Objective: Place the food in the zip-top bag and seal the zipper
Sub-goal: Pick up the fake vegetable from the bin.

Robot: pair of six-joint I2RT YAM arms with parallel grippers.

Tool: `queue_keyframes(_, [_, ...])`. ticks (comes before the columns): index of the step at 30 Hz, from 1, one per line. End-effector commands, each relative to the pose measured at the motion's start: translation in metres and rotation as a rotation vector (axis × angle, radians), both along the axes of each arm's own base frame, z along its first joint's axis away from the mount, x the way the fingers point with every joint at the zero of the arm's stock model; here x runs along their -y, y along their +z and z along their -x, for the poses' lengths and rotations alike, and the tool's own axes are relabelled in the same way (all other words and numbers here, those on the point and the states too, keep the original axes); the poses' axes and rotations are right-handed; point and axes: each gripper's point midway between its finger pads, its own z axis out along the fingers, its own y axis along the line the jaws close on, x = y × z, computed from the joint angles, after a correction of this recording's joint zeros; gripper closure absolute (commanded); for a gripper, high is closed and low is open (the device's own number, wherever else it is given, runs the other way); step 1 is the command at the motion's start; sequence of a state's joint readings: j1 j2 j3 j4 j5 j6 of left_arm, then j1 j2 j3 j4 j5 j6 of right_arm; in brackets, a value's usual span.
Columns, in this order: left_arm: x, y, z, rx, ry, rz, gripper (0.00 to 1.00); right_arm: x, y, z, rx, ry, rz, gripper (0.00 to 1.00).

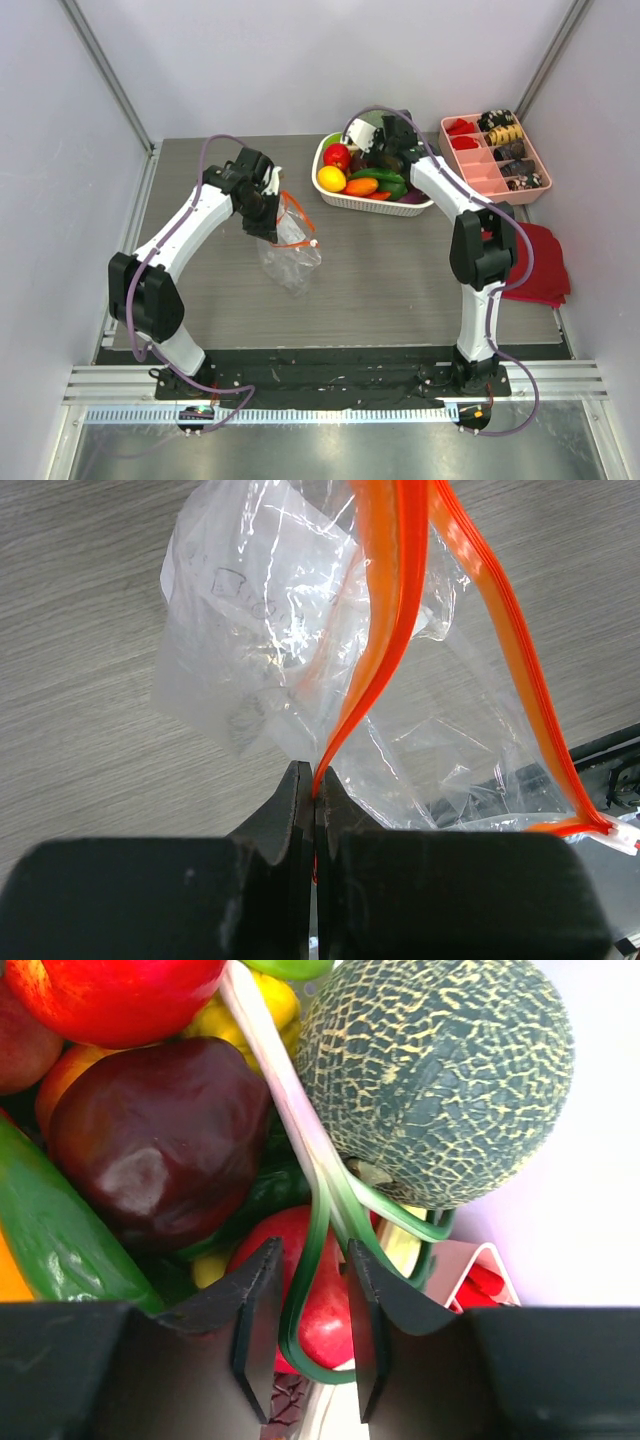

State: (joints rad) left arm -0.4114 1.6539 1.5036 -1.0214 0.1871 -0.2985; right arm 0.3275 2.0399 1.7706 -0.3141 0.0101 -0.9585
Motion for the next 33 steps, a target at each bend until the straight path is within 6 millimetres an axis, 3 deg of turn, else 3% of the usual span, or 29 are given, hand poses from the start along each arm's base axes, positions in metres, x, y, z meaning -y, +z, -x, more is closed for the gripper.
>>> queue_keyframes(1, [0.005,0.012,-0.006,0.041,-0.024,0.022,1.0,-0.005,0.01,-0.007,0.039,-0.014,-0.022,0.62])
queue_keyframes(5, [0.005,0.012,-0.006,0.041,-0.024,0.022,1.0,-0.005,0.008,-0.007,0.034,-0.015,-0.022,0.57])
queue_keyframes(9, [0.006,0.011,-0.007,0.036,-0.024,0.024,1.0,-0.001,0.005,-0.009,0.038,-0.025,-0.005,0.72])
queue_keyframes(17, [0.007,0.012,-0.007,0.039,-0.027,0.026,1.0,0.002,0.02,-0.01,0.078,-0.044,-0.001,0.99])
queue_keyframes(25, [0.007,0.012,-0.008,0.039,-0.028,0.027,1.0,-0.005,0.056,-0.001,0.119,-0.061,-0.096,0.99])
queue_keyframes(33, [0.008,0.013,-0.008,0.04,-0.028,0.029,1.0,0.002,0.075,0.003,0.18,-0.112,-0.117,0.99])
